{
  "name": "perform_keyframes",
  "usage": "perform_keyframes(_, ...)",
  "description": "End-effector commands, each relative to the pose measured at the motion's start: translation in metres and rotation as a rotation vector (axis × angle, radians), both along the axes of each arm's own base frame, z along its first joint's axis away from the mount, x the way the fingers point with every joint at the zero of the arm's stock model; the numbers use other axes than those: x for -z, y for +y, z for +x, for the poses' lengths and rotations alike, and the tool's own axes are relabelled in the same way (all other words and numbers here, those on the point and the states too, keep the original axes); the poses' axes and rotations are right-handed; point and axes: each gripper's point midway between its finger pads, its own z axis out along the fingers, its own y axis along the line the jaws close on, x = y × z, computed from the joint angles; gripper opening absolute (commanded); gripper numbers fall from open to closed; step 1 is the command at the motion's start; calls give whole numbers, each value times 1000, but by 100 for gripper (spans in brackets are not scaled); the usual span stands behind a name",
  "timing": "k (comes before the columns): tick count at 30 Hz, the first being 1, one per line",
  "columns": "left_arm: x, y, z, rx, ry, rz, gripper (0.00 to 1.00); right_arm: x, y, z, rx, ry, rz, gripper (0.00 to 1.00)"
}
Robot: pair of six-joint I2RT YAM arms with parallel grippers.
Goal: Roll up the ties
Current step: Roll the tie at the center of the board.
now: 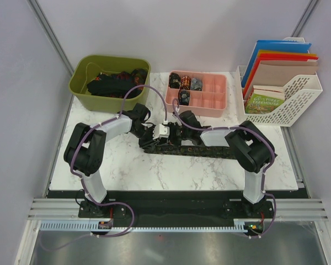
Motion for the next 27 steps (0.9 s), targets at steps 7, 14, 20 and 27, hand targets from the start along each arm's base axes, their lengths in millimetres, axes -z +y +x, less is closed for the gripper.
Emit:
perform_keyframes(7, 21, 13, -10, 29, 38, 71, 34, -4, 21, 7, 25, 18, 107, 40)
perform_keyframes(14, 21, 13, -11, 44, 42, 69, 34, 12, 24, 1, 33, 55, 87, 38)
perform_keyframes(20, 21, 13, -10, 41, 42, 72, 34, 9, 23, -3, 41, 72, 102, 13)
perform_keyframes(27, 17, 12, -8, 29, 42, 61, 41, 12, 15, -10, 53, 97, 75, 0)
